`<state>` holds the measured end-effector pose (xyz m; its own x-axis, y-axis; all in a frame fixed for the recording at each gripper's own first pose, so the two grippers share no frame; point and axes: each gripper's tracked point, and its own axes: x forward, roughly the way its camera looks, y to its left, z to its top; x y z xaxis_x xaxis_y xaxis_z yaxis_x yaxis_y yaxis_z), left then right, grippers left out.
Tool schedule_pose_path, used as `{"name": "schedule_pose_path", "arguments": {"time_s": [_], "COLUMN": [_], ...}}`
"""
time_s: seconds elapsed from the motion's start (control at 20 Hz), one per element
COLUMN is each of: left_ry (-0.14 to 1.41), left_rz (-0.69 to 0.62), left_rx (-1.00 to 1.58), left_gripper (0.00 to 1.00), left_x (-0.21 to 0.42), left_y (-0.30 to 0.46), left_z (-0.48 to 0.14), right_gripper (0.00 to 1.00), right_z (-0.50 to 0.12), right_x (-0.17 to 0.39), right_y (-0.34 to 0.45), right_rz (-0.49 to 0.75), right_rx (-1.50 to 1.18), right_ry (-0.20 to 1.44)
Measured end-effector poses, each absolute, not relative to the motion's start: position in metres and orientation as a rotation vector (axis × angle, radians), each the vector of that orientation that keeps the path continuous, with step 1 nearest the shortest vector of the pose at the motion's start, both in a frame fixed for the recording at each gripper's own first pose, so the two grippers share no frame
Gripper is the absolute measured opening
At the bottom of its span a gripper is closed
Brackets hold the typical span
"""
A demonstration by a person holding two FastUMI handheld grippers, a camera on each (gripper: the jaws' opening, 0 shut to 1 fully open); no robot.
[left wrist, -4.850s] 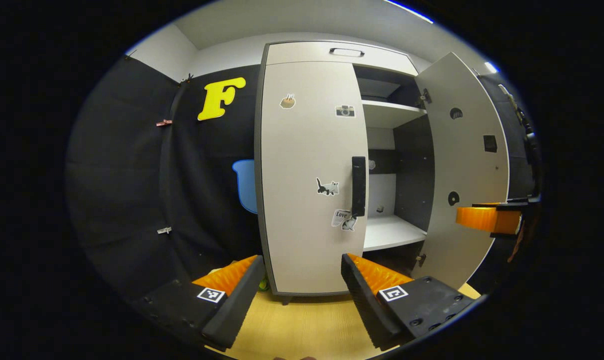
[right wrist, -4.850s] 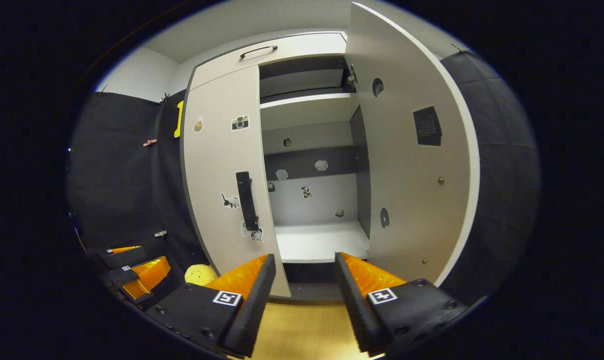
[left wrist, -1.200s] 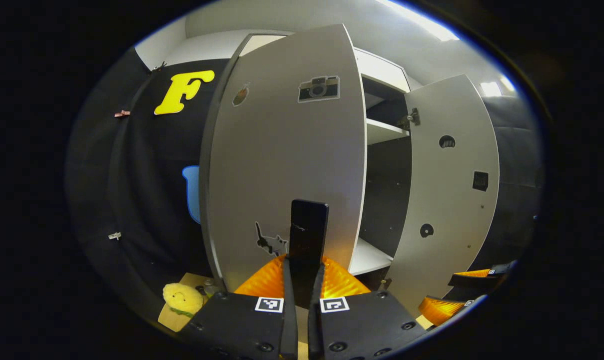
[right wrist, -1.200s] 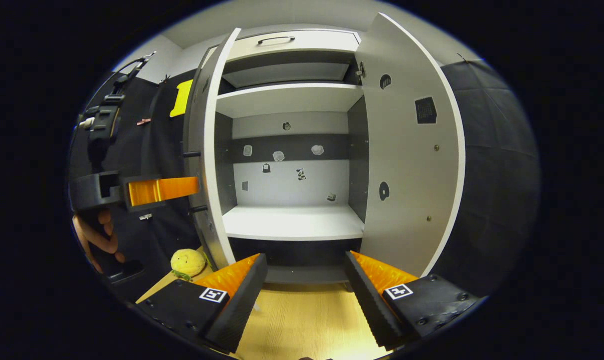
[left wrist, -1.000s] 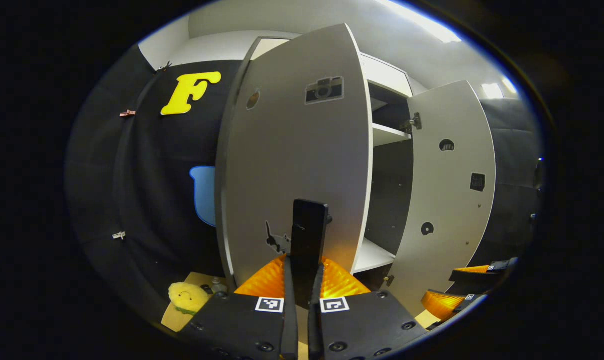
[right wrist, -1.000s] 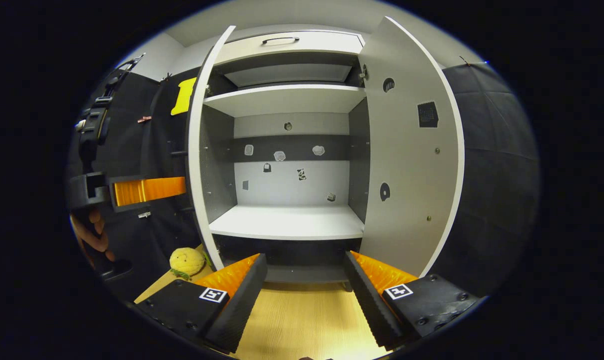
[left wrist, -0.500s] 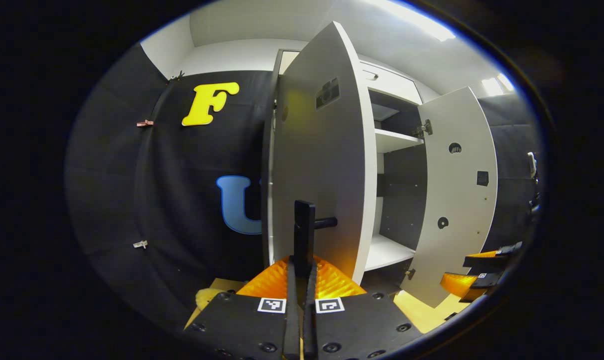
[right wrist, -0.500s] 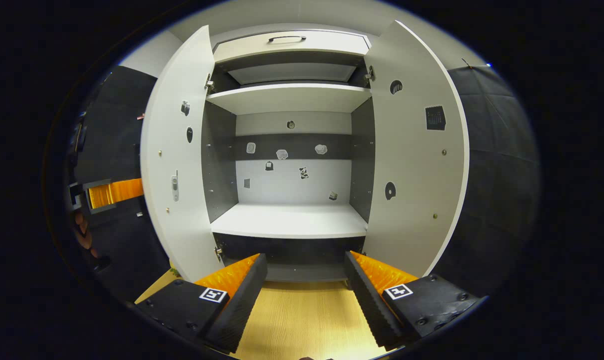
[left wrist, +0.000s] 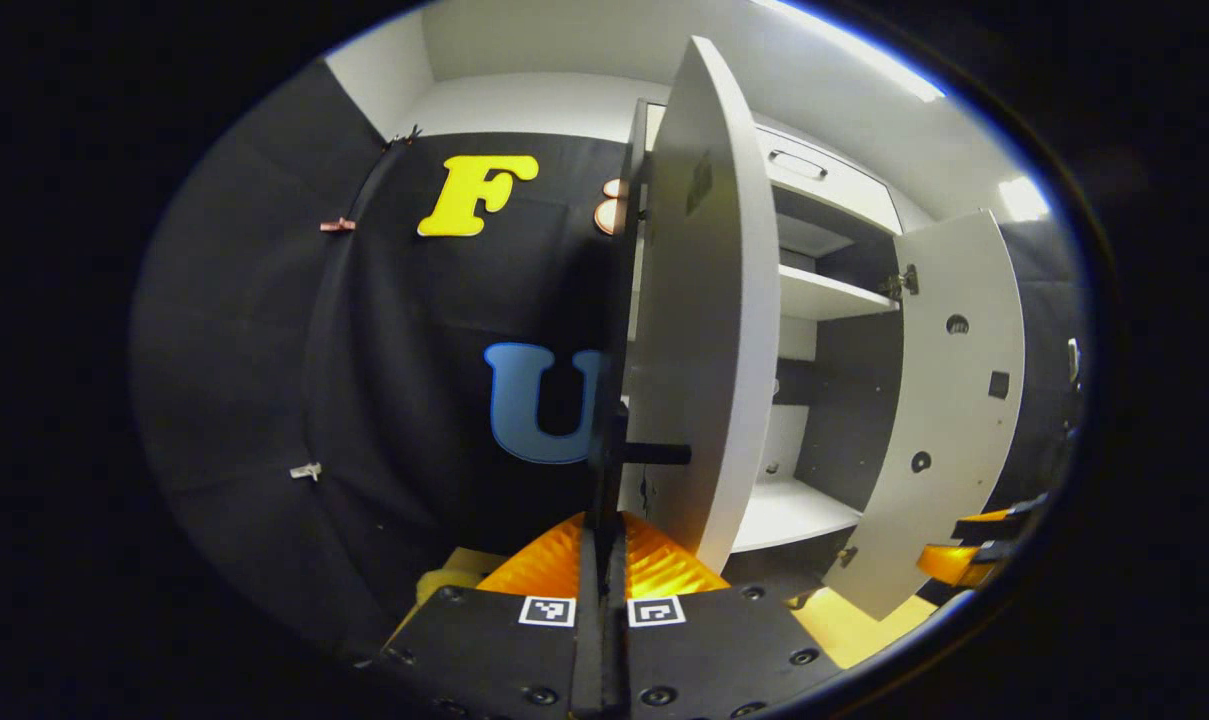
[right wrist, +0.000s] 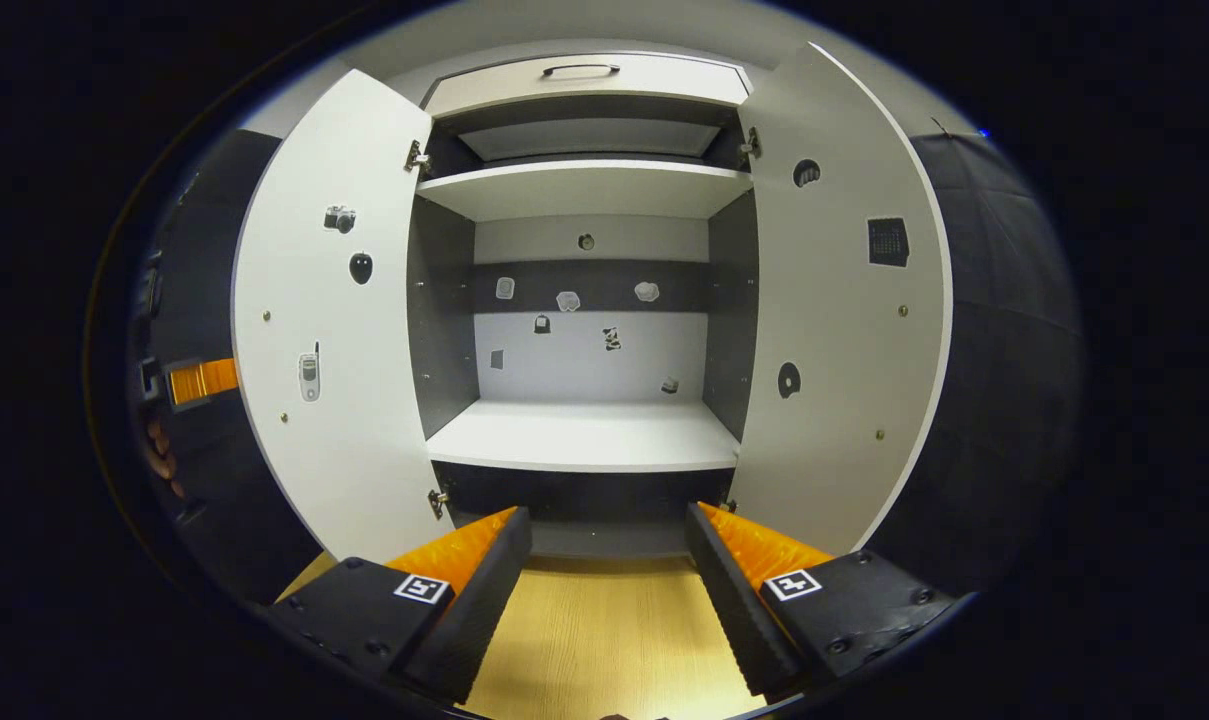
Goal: Open the right door of the double-door shoe cabinet with the right hand, and open the left door with the left hand.
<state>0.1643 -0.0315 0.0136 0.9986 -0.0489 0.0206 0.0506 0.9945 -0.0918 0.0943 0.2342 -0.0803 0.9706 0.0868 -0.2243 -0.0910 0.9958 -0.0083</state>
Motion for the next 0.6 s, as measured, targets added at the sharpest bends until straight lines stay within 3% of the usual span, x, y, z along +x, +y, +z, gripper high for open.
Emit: {"name": "schedule_pose_path", "arguments": {"time_s": [0.6], "left_ry": [0.000], "left_rz": [0.130], "left_rx": [-0.072], "left_gripper": [0.05], "left_x": [0.122], "left_y": [-0.047], "left_z": [0.024], "right_gripper": [0.98], "right_z": [-0.069], "right_x": [0.104], "right_y": [0.184], "right_rz": [0.194], "right_rx": [-0.017], "right_ry": [0.181]}}
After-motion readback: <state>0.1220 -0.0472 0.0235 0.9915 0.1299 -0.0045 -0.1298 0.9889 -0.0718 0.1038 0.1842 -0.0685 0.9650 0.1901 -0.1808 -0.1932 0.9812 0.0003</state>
